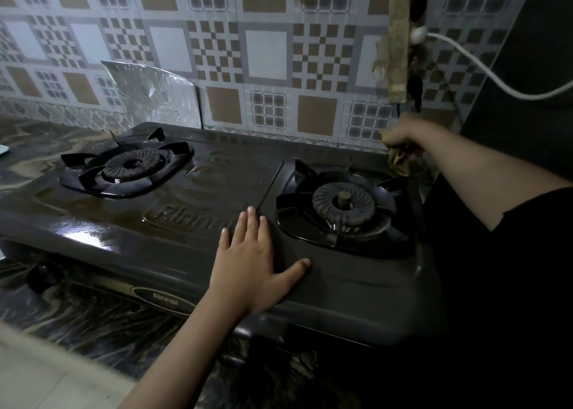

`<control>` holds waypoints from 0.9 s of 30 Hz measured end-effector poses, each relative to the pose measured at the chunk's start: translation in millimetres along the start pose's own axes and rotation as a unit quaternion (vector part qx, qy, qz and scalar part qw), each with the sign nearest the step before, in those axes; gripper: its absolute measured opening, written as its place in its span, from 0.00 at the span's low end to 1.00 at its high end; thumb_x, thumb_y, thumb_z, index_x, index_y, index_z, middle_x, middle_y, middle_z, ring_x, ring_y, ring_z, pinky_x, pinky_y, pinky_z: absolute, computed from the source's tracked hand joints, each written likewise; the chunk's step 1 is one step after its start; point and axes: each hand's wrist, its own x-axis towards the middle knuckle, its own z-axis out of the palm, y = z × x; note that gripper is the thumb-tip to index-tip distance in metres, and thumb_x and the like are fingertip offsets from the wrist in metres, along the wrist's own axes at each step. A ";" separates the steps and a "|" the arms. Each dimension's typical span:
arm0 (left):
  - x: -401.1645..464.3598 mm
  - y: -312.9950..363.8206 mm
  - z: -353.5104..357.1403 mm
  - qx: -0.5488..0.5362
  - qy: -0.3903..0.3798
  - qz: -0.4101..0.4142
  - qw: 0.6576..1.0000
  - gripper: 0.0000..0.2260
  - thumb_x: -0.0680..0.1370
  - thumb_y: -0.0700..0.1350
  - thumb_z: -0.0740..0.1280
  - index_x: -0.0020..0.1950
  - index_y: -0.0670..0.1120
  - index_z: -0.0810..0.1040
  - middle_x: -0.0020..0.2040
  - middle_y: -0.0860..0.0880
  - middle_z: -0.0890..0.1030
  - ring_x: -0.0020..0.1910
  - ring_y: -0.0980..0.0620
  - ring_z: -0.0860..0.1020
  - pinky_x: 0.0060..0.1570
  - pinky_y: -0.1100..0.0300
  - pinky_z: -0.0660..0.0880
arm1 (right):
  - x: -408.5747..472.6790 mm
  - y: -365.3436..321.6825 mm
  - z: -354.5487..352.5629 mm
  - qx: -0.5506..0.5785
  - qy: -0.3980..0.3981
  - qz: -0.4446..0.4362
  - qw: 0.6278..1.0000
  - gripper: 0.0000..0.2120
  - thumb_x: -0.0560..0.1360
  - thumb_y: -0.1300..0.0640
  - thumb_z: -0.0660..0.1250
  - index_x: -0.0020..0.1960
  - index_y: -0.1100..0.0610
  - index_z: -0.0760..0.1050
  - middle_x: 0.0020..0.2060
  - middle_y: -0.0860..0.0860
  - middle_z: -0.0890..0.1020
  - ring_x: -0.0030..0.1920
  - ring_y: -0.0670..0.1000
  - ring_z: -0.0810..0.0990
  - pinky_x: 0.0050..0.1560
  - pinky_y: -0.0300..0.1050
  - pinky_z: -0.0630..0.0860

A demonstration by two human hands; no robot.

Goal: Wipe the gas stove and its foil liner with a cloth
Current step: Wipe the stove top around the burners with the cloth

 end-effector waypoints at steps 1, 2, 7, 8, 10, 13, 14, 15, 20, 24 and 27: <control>0.5 0.3 0.2 0.000 0.001 -0.001 1.000 0.55 0.60 0.76 0.36 0.79 0.43 0.44 0.79 0.44 0.40 0.78 0.49 0.39 0.75 0.50 0.42 | 4.0 -2.8 7.2 0.006 -0.036 0.013 0.999 0.18 0.78 0.52 0.59 0.60 0.65 0.68 0.43 0.63 0.77 0.35 0.56 0.75 0.25 0.43 0.75; 0.5 0.5 0.3 0.000 0.002 -0.002 1.000 0.55 0.60 0.76 0.36 0.79 0.43 0.44 0.79 0.45 0.39 0.78 0.49 0.39 0.75 0.50 0.42 | 5.5 -5.1 15.4 0.005 -0.066 0.025 0.997 0.15 0.79 0.53 0.57 0.54 0.65 0.69 0.39 0.62 0.76 0.33 0.56 0.75 0.25 0.44 0.76; -0.2 0.3 0.6 0.005 0.004 -0.006 1.000 0.55 0.60 0.76 0.35 0.79 0.44 0.43 0.79 0.45 0.37 0.77 0.50 0.37 0.75 0.50 0.41 | 7.1 -23.0 25.6 -0.036 -0.044 0.012 0.998 0.11 0.75 0.57 0.64 0.42 0.65 0.71 0.29 0.60 0.77 0.17 0.53 0.75 0.20 0.38 0.72; -0.7 0.3 0.5 0.008 0.006 -0.007 1.000 0.55 0.60 0.76 0.35 0.79 0.44 0.43 0.79 0.46 0.37 0.77 0.51 0.37 0.75 0.50 0.41 | 9.4 -25.8 26.9 -0.014 -0.071 0.012 0.997 0.12 0.76 0.56 0.62 0.42 0.66 0.70 0.25 0.59 0.76 0.14 0.51 0.72 0.18 0.36 0.70; 0.3 0.7 0.7 0.011 0.007 -0.008 1.000 0.54 0.60 0.76 0.35 0.79 0.45 0.42 0.79 0.46 0.37 0.77 0.51 0.36 0.75 0.50 0.41 | 16.5 -31.7 28.7 0.027 -0.133 0.008 0.991 0.14 0.80 0.58 0.56 0.37 0.62 0.64 0.15 0.56 0.71 0.10 0.48 0.66 0.16 0.32 0.66; 0.7 2.1 -0.9 0.005 0.005 -0.009 1.000 0.54 0.60 0.76 0.35 0.79 0.45 0.42 0.78 0.46 0.36 0.77 0.50 0.36 0.75 0.50 0.40 | 26.6 -38.7 31.0 0.058 -0.125 -0.017 0.990 0.13 0.79 0.64 0.52 0.35 0.60 0.61 0.25 0.56 0.70 0.11 0.46 0.66 0.14 0.32 0.65; 0.4 2.3 -1.4 0.005 0.003 -0.009 1.000 0.54 0.60 0.76 0.35 0.79 0.45 0.41 0.78 0.46 0.35 0.77 0.50 0.35 0.75 0.50 0.39 | 28.7 -42.7 32.2 0.066 -0.117 -0.025 0.991 0.12 0.79 0.65 0.51 0.37 0.61 0.62 0.29 0.57 0.69 0.12 0.46 0.68 0.14 0.33 0.67; 0.3 2.7 -2.3 0.007 0.000 -0.008 1.000 0.54 0.60 0.76 0.35 0.79 0.45 0.41 0.78 0.46 0.35 0.77 0.50 0.35 0.75 0.50 0.39 | 30.3 -46.2 32.7 0.082 -0.109 -0.035 0.990 0.09 0.79 0.65 0.52 0.40 0.62 0.63 0.31 0.57 0.69 0.14 0.46 0.70 0.15 0.34 0.70; -1.3 3.8 -4.6 0.011 -0.011 -0.007 1.000 0.53 0.61 0.76 0.35 0.79 0.45 0.38 0.77 0.46 0.33 0.76 0.50 0.33 0.75 0.50 0.37 | 36.5 -69.1 36.0 0.073 -0.120 -0.050 0.989 0.11 0.78 0.66 0.55 0.37 0.62 0.67 0.25 0.54 0.71 0.14 0.47 0.70 0.15 0.34 0.70; -1.1 3.2 -4.8 0.013 -0.010 -0.008 1.000 0.53 0.61 0.76 0.35 0.79 0.45 0.38 0.77 0.46 0.32 0.76 0.50 0.33 0.74 0.51 0.36 | 34.4 -99.6 36.4 0.023 -0.087 -0.076 0.993 0.05 0.78 0.62 0.60 0.50 0.64 0.68 0.31 0.57 0.73 0.22 0.51 0.73 0.18 0.37 0.70; -1.5 1.7 -4.3 0.008 -0.011 -0.007 1.000 0.52 0.62 0.76 0.37 0.79 0.45 0.37 0.77 0.46 0.31 0.76 0.50 0.32 0.73 0.51 0.35 | 31.6 -125.6 43.5 -0.026 -0.031 -0.139 0.989 0.17 0.76 0.58 0.64 0.61 0.66 0.67 0.39 0.58 0.74 0.30 0.53 0.73 0.27 0.40 0.70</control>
